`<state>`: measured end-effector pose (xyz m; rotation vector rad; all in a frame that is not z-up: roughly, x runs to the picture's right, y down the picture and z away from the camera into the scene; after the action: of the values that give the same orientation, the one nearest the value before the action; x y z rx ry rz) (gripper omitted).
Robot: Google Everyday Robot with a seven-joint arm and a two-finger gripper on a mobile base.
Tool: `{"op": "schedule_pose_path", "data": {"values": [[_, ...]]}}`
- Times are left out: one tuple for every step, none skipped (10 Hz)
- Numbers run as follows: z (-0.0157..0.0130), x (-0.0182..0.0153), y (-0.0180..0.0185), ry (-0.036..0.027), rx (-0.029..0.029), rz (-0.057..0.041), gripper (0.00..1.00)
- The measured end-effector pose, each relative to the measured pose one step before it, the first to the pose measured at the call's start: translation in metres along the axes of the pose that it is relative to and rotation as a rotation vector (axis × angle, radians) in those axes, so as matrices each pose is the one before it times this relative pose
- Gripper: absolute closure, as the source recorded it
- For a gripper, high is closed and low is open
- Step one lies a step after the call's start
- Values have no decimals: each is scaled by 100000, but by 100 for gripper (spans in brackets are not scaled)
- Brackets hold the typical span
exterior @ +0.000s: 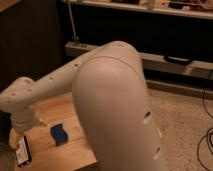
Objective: Place the eraser on the white sponge
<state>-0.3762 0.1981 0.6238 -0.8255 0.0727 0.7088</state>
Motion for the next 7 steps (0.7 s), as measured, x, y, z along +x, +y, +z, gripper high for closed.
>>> {"op": "schedule_pose_path", "data": {"values": [[-337,-1386,2156,202,3260,-2427,20],[-150,-2033,2212,-319,3665,-1680,20],[198,-1661,1281,501,4059,-587,20],[397,-1380,728,-51,2503,474,20],[507,-1154,91,-171,2007,1542,20],[549,-628,-645,13,1322,2228,20],[493,-37,-1333,193,675,2214,20]]}}
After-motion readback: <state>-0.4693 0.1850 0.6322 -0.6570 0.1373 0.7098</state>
